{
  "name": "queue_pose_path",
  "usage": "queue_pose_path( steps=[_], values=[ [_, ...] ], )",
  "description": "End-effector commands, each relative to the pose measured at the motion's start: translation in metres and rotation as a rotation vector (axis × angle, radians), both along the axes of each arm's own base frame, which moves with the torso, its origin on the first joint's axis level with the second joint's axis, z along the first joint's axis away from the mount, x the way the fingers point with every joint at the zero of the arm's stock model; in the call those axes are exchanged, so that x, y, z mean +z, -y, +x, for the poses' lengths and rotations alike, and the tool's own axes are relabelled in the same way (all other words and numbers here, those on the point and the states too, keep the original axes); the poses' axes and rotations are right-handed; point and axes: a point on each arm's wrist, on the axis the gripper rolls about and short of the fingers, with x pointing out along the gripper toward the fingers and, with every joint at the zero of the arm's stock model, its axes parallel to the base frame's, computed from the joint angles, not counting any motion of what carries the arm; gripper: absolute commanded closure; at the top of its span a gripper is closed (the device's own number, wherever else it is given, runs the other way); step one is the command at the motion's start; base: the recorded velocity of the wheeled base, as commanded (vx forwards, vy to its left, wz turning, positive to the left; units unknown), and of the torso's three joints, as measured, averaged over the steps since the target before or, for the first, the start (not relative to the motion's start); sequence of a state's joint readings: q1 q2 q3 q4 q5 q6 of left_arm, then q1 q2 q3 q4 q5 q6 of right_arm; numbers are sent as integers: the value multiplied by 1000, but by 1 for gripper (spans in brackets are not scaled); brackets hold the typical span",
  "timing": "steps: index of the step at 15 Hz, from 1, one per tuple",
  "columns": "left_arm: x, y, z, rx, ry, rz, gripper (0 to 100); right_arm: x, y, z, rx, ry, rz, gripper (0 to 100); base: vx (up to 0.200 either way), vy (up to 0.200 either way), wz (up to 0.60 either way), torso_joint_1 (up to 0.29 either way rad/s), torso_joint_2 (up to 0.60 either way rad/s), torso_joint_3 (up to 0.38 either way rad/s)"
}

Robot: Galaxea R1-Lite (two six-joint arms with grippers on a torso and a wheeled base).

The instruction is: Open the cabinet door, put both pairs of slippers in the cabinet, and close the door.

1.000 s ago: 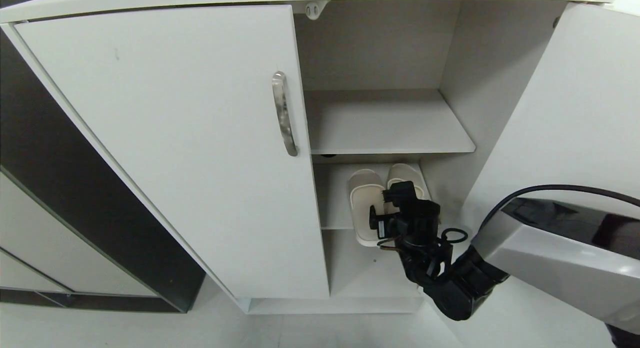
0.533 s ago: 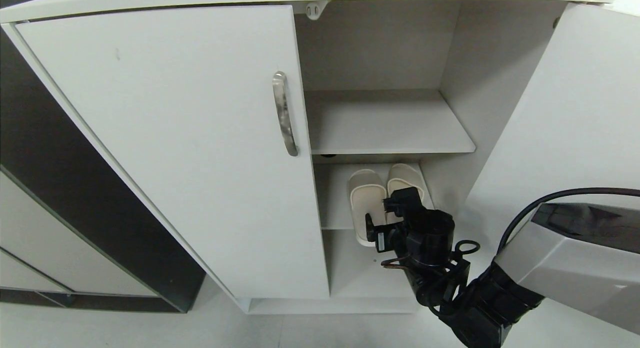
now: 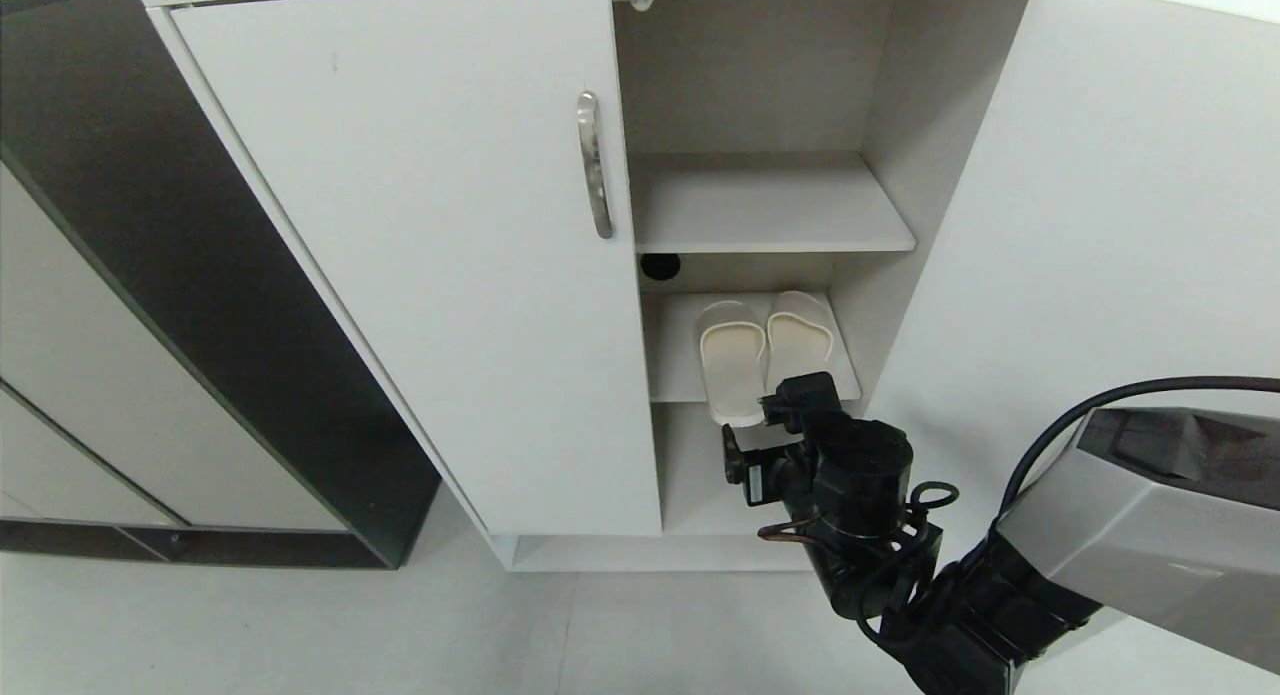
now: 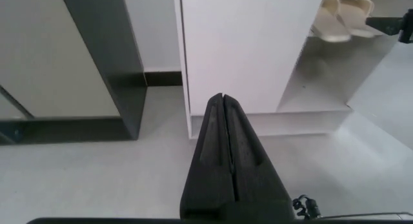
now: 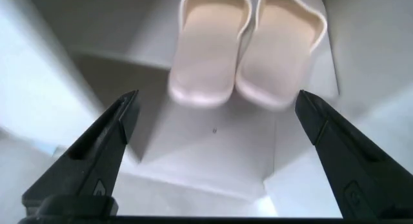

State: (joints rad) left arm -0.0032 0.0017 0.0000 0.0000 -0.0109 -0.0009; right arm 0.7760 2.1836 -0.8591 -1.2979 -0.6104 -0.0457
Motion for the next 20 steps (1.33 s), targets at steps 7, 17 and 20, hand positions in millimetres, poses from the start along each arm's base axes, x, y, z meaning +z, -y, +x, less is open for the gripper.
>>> queue_pose_path(
  steps=[7, 17, 20],
  values=[
    [0, 0, 0, 6, 0, -14, 100, -3, 0, 0, 0, -7, -7, 0, 0, 0, 0, 0, 0, 0],
    [0, 0, 0, 2, -1, -8, 100, 0, 3, -3, 0, -7, -7, 0, 0, 0, 0, 1, 2, 110],
    [0, 0, 0, 6, 2, -7, 100, 9, 9, -10, 12, -1, -5, 0, 0, 0, 0, -1, 2, 201]
  ],
)
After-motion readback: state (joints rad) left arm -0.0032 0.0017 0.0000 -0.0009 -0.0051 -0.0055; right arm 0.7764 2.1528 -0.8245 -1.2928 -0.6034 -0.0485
